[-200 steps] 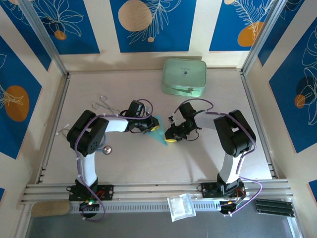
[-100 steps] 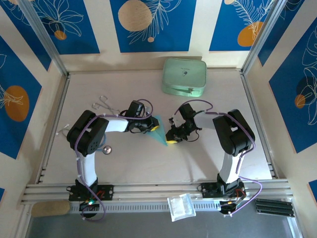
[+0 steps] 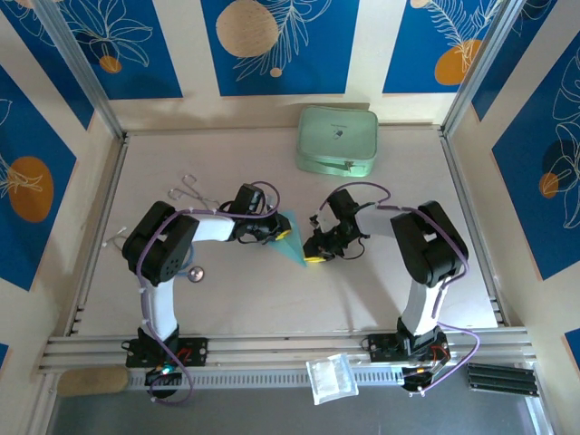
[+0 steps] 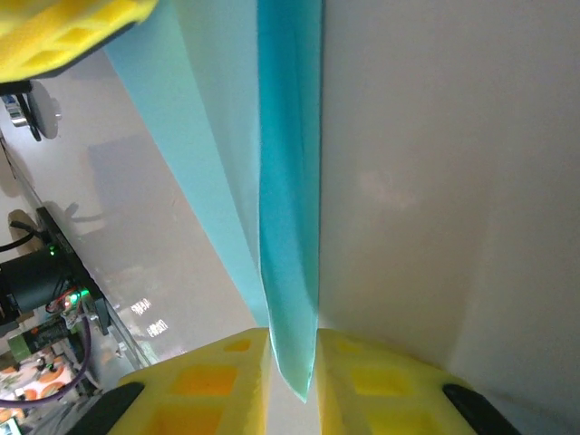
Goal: Fold a paper plane with a square sheet of paper (pick it up from the middle)
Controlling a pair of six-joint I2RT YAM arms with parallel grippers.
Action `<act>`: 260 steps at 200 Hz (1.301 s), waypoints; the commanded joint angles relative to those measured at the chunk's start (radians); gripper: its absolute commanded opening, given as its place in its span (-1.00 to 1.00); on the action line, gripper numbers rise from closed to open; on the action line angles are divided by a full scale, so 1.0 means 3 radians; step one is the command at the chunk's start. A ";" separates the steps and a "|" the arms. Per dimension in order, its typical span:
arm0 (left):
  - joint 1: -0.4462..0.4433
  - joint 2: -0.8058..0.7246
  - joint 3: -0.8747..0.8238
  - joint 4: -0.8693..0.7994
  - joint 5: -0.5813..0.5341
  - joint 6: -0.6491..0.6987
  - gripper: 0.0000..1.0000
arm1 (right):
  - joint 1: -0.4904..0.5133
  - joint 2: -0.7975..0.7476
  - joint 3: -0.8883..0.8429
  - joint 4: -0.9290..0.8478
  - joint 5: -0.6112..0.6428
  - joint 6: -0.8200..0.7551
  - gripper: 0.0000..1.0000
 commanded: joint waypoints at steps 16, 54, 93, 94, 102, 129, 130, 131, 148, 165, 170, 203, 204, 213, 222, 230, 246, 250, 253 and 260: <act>0.0014 0.0048 0.0075 -0.0098 -0.0046 0.0006 -0.68 | 0.0008 -0.0479 -0.0106 0.0066 0.0219 0.0116 -0.56; 0.0014 0.0049 0.0074 -0.0091 -0.0054 -0.0003 -0.68 | 0.0112 -0.0468 -0.0035 0.0191 0.0124 0.0199 -0.62; 0.0014 0.0058 0.0086 -0.0088 -0.0039 -0.0008 -0.68 | 0.0252 -0.0237 0.0106 0.0252 0.0087 0.0240 -0.68; 0.0013 0.0059 0.0083 -0.0088 -0.0041 -0.0006 -0.68 | 0.0253 -0.0233 0.0107 0.0253 0.0087 0.0243 -0.68; 0.0016 0.0058 0.0086 -0.0088 -0.0043 -0.0008 -0.68 | 0.0272 -0.0193 0.0125 0.0265 0.0102 0.0254 -0.68; 0.0013 0.0054 0.0091 -0.0088 -0.0036 -0.0005 -0.68 | 0.0286 -0.0083 0.0149 0.0280 0.0123 0.0273 -0.69; 0.0013 0.0054 0.0091 -0.0088 -0.0040 -0.0007 -0.68 | 0.0286 -0.0081 0.0149 0.0278 0.0126 0.0272 -0.69; 0.0013 0.0057 0.0088 -0.0090 -0.0042 -0.0008 -0.68 | 0.0286 -0.0081 0.0149 0.0279 0.0127 0.0272 -0.70; 0.0015 0.0055 0.0088 -0.0093 -0.0039 -0.0007 -0.68 | 0.0286 -0.0040 0.0144 0.0271 0.0156 0.0268 -0.70; 0.0015 0.0064 0.0096 -0.0103 -0.0038 -0.0001 -0.67 | 0.0286 -0.0009 0.0129 0.0255 0.0186 0.0270 -0.71; 0.0013 0.0065 0.0092 -0.0103 -0.0038 -0.0002 -0.67 | 0.0286 -0.0004 0.0121 0.0255 0.0192 0.0267 -0.71; 0.0013 0.0073 0.0094 -0.0108 -0.0040 -0.0003 -0.67 | 0.0287 0.0018 0.0093 0.0215 0.0254 0.0252 -0.72; 0.0013 0.0074 0.0093 -0.0108 -0.0042 -0.0004 -0.67 | 0.0284 0.0018 0.0093 0.0214 0.0256 0.0251 -0.72; 0.0014 0.0077 0.0101 -0.0113 -0.0041 0.0001 -0.67 | 0.0278 0.0022 0.0080 0.0214 0.0258 0.0251 -0.71; 0.0016 0.0082 0.0097 -0.0109 -0.0043 0.0002 -0.67 | 0.0280 0.0035 0.0081 0.0214 0.0266 0.0241 -0.72; 0.0015 0.0081 0.0101 -0.0104 -0.0039 -0.0001 -0.67 | 0.0281 0.0047 0.0077 0.0204 0.0285 0.0241 -0.72; 0.0013 0.0086 0.0101 -0.0103 -0.0036 -0.0001 -0.66 | 0.0281 0.0066 0.0072 0.0199 0.0301 0.0238 -0.72; 0.0013 0.0085 0.0099 -0.0103 -0.0037 -0.0001 -0.66 | 0.0281 0.0072 0.0073 0.0195 0.0307 0.0236 -0.72; 0.0013 0.0086 0.0101 -0.0107 -0.0042 -0.0003 -0.66 | 0.0278 0.0076 0.0073 0.0194 0.0308 0.0236 -0.72; 0.0013 0.0085 0.0097 -0.0108 -0.0043 -0.0004 -0.67 | 0.0281 0.0083 0.0068 0.0194 0.0305 0.0231 -0.72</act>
